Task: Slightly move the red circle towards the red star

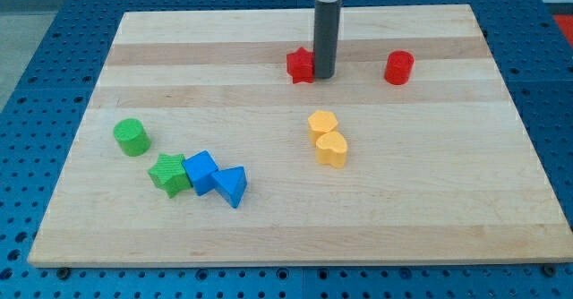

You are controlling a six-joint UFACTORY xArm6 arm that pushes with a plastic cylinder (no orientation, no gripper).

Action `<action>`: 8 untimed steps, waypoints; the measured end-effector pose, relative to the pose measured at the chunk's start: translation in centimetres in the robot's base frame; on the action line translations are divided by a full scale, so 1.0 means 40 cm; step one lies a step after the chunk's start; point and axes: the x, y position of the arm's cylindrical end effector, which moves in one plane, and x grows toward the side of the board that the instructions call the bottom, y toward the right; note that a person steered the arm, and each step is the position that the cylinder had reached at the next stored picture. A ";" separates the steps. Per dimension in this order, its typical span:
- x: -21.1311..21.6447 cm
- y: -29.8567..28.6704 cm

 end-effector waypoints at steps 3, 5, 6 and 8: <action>0.014 -0.151; 0.014 0.016; -0.005 0.199; -0.078 0.439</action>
